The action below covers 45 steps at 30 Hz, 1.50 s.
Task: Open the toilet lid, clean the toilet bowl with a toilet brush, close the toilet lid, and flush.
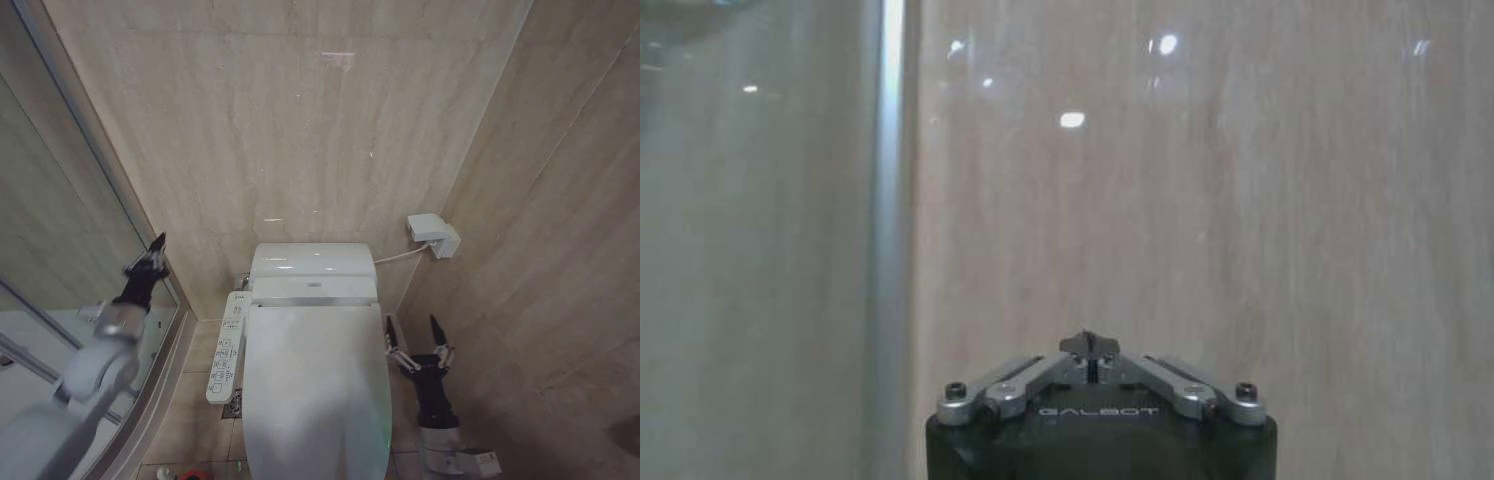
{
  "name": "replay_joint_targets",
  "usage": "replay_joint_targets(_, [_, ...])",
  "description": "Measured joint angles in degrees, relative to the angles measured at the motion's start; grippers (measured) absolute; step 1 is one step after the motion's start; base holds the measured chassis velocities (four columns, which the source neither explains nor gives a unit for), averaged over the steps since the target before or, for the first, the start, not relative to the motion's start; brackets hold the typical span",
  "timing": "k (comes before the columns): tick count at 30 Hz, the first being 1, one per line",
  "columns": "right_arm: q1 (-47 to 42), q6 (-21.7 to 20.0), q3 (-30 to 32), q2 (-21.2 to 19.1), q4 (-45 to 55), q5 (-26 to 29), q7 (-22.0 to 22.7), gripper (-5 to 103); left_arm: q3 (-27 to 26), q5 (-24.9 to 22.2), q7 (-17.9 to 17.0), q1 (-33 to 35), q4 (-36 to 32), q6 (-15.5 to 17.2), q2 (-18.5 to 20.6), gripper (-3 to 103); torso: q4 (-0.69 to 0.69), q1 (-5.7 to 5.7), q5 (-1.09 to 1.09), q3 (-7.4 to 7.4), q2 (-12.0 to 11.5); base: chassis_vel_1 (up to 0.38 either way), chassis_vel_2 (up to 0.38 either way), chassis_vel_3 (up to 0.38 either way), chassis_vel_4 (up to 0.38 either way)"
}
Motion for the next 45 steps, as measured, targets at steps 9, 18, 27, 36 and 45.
replay_joint_targets(9, [0.48, -0.76, 1.61, 0.72, 0.53, -0.45, 2.79, 100, -12.43, 9.49, -2.56, 23.58, -17.06, -0.75, -10.68, 20, 0.01, -0.01, 0.03, 0.0, 0.0, 0.0, 0.0, 0.0, 0.0])
replay_joint_targets(18, [-0.94, -1.04, 3.14, 2.18, 1.58, 0.23, 3.77, 100, -8.18, 17.34, 1.44, 28.55, -18.01, -7.98, -19.07, 47, -0.02, -0.01, 0.0, 0.0, 0.0, 0.0, 0.0, 0.0, 0.0])
replay_joint_targets(27, [-1.12, -1.45, 5.67, 3.09, 2.68, 2.26, 4.06, 100, -6.49, 17.33, 2.02, 26.41, -15.09, -8.09, -19.24, 74, 0.0, 0.02, 0.01, 0.02, -0.01, 0.0, 0.0, 0.0, 0.0])
replay_joint_targets(36, [-0.97, -1.22, 6.69, 3.44, 2.42, 3.08, 3.82, 100, -4.95, 17.42, 2.3, 25.36, -13.14, -7.8, -18.87, 100, 0.01, 0.02, 0.01, 0.02, -0.01, 0.084, -0.096, -0.091, 0.094])
replay_joint_targets(45, [-0.67, -1.22, 6.67, 4.09, 1.76, 3.04, 3.75, 100, -4.78, 17.23, 2.35, 24.93, -12.51, -7.71, -18.06, 100, 0.01, 0.0, 0.01, 0.01, -0.01, 0.228, -0.244, -0.226, 0.229])
